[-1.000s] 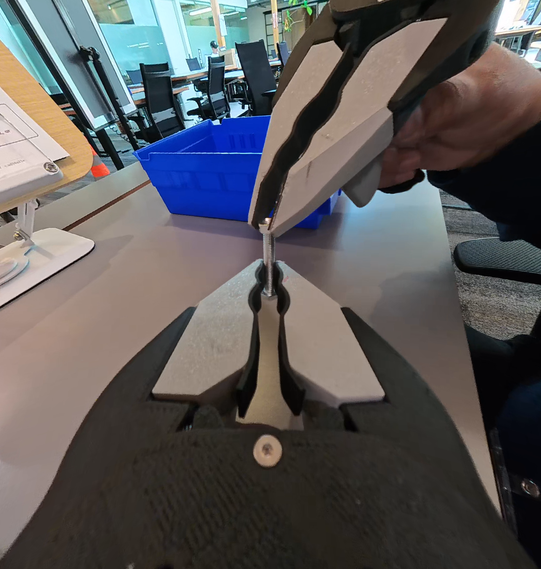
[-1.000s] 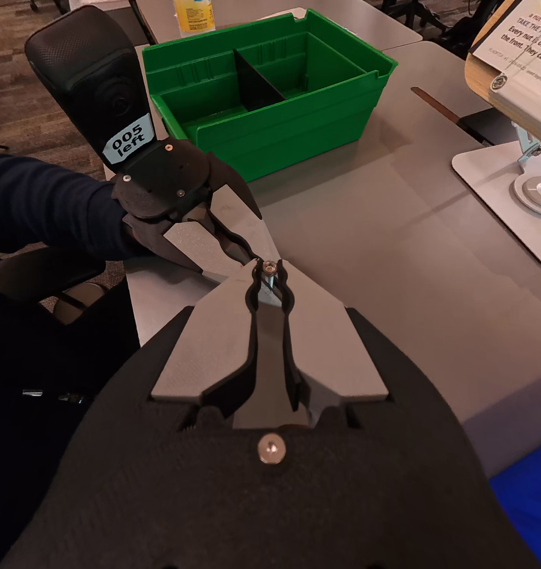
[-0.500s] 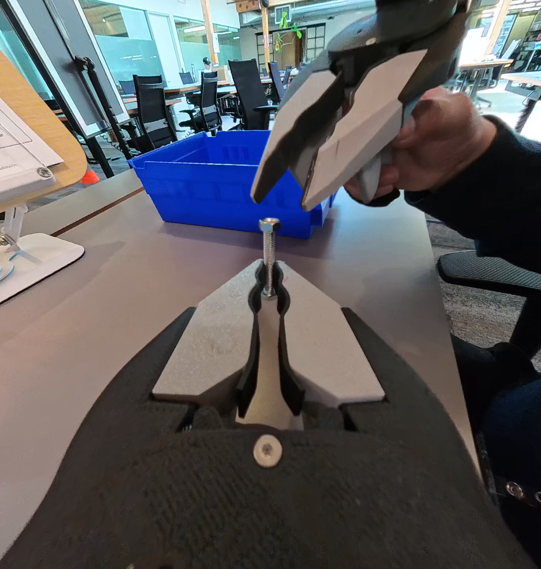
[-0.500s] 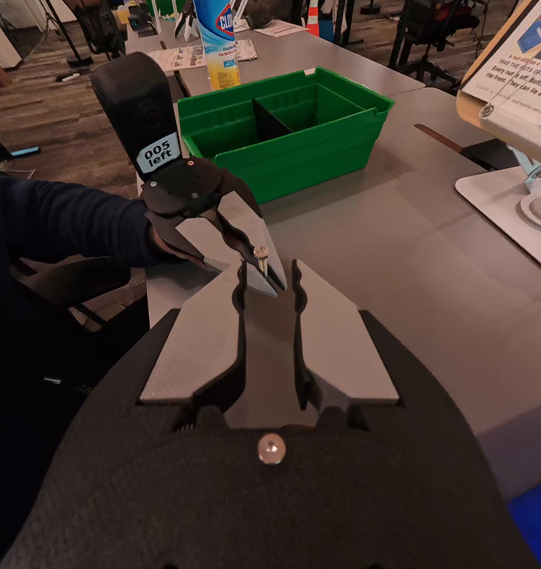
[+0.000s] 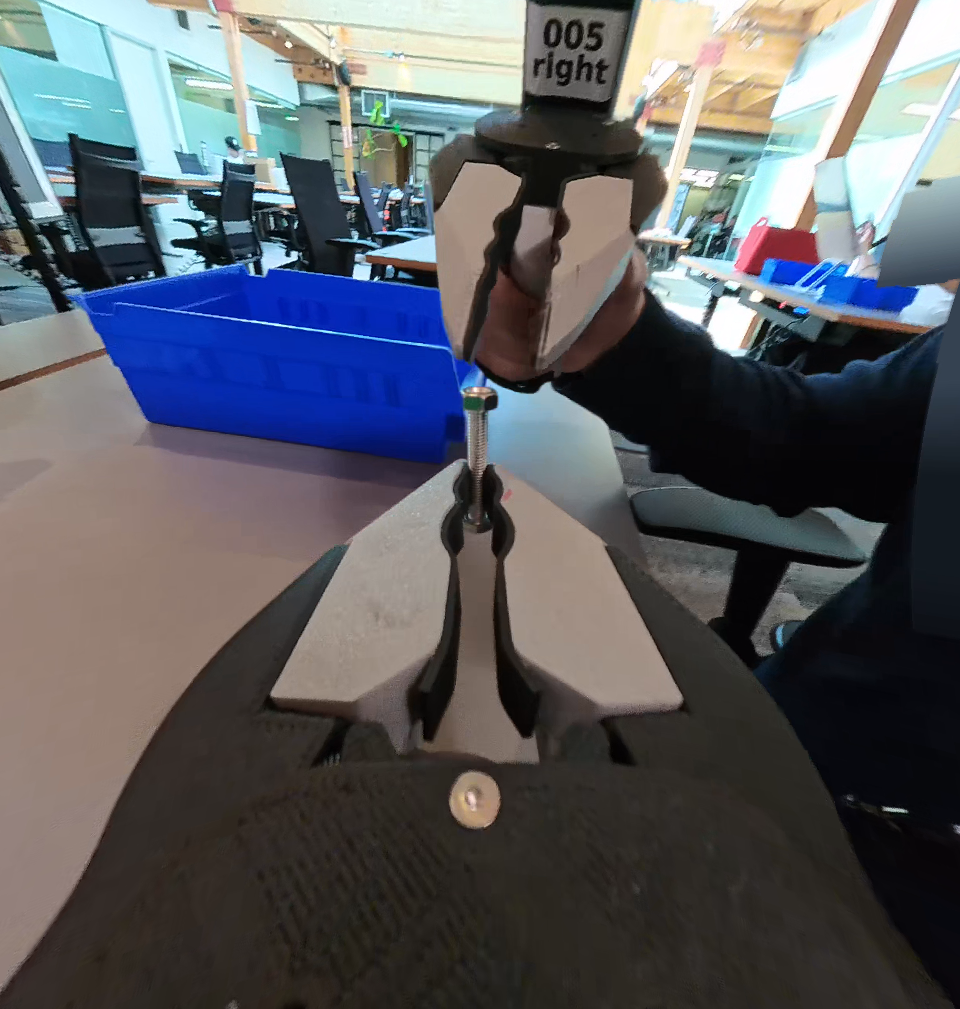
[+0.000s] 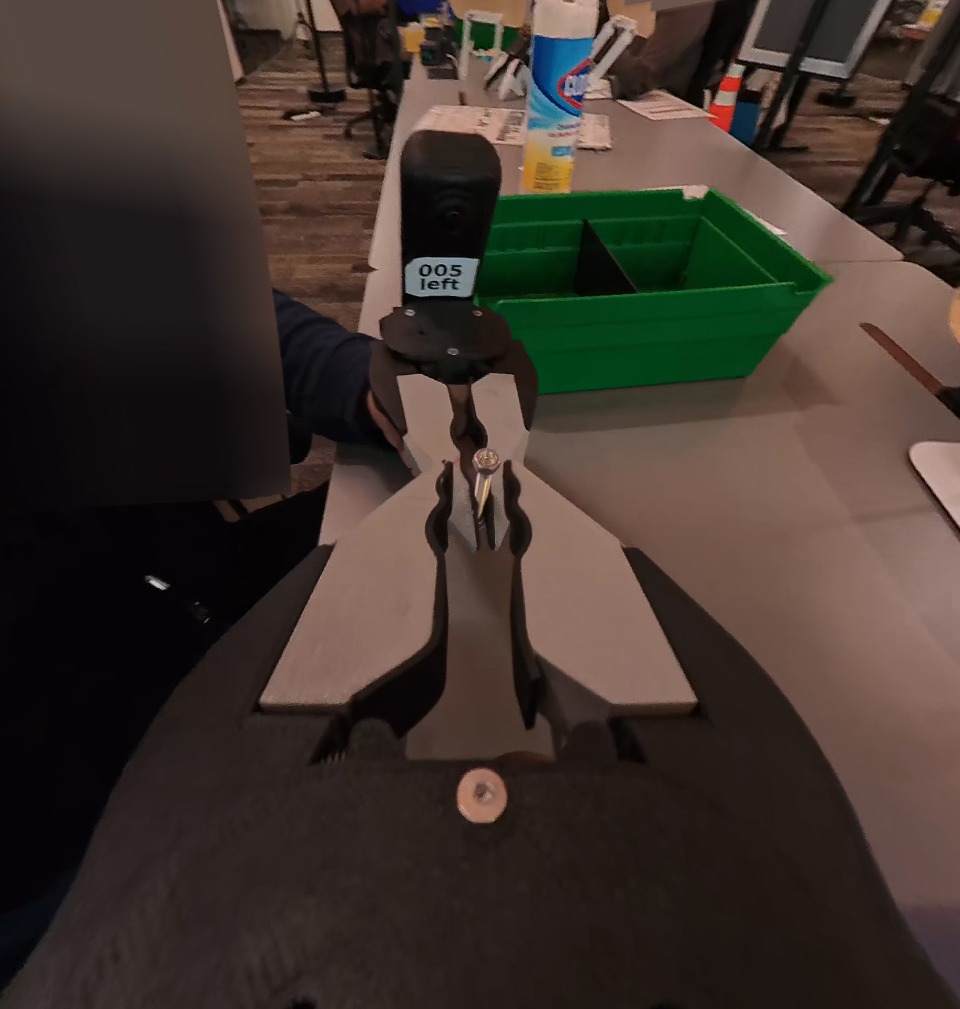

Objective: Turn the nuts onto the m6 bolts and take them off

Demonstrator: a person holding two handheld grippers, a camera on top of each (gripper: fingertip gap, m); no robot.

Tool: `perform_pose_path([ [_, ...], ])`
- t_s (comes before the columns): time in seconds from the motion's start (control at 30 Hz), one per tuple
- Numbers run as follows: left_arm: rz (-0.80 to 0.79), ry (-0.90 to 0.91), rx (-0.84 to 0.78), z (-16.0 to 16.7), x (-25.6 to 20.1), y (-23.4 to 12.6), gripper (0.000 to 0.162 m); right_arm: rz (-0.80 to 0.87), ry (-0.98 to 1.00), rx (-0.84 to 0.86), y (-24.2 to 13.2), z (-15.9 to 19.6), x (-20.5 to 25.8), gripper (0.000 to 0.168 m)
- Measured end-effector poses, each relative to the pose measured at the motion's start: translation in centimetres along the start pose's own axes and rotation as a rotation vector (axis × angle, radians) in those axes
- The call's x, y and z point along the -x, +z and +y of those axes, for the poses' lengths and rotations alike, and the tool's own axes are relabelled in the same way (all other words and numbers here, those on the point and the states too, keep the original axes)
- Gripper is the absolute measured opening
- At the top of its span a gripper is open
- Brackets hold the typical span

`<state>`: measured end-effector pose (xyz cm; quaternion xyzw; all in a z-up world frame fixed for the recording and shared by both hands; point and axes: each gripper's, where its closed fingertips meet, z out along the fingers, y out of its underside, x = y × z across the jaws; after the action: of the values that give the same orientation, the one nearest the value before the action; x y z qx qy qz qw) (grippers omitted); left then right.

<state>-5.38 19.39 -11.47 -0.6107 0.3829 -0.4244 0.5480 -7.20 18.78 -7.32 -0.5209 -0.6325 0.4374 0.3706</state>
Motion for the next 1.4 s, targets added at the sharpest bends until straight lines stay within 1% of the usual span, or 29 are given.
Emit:
perform_pose_path([
  [0.07, 0.025, -0.005, -0.013, -0.3, -0.4, -0.1, 0.002, -0.037, -0.001, -0.007, -0.2, -0.2, 0.3, 0.015],
  [0.2, 0.059, 0.032, 0.010, 0.1, -1.3, 0.2, 0.002, -0.069, 0.025, -0.035, 0.0, -0.3, 0.4, 0.015],
  [0.43, 0.066, 0.039, -0.008, -0.1, -1.4, 0.1, 0.002, -0.082, 0.051, -0.062, 0.1, 0.2, 0.8, 0.017],
  [0.8, 0.085, 0.045, -0.008, -0.1, -1.8, 0.2, 0.002, -0.111, 0.035, -0.057, 0.7, 0.2, 1.4, 0.014],
  [1.17, 0.083, 0.060, 0.002, 0.0, -1.9, 0.2, 0.002, -0.108, 0.015, -0.030, 1.0, 0.2, 1.7, 0.008],
  [1.4, 0.041, 0.089, 0.017, 0.1, -1.5, 0.3, 0.002, -0.057, 0.004, 0.008, 1.1, 0.5, 1.3, 0.007],
])
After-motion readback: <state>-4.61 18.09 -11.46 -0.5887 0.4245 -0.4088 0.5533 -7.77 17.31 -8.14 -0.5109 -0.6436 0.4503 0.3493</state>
